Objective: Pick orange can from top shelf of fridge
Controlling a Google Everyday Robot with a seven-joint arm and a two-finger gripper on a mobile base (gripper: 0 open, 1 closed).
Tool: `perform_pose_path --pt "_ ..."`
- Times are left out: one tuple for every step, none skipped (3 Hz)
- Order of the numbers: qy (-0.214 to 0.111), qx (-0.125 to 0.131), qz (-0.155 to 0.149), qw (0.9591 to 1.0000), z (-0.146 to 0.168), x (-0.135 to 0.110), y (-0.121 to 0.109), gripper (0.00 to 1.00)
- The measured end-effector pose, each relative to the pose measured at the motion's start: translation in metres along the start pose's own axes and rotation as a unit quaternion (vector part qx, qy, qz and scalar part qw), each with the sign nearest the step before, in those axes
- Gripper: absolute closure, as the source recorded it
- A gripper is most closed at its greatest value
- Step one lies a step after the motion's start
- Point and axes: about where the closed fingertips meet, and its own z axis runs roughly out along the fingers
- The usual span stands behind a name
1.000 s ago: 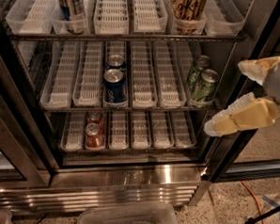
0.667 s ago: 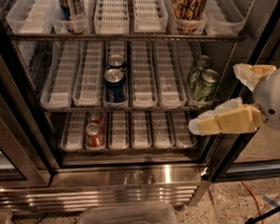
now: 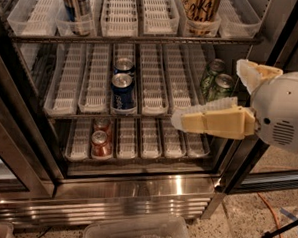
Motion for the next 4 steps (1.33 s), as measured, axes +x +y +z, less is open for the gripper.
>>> perform_pose_path --pt "-0.031 -0.004 0.028 0.9991 -0.0005 -0.0188 0.0044 0.0" --pt "-0.031 -0.004 0.028 0.9991 -0.0005 -0.0188 0.0044 0.0" --pt "-0.036 0.011 0.02 0.9991 0.0008 -0.0225 0.0057 0.0" --pt "-0.053 0.042 0.01 0.9976 0.0035 -0.0256 0.0021 0.0"
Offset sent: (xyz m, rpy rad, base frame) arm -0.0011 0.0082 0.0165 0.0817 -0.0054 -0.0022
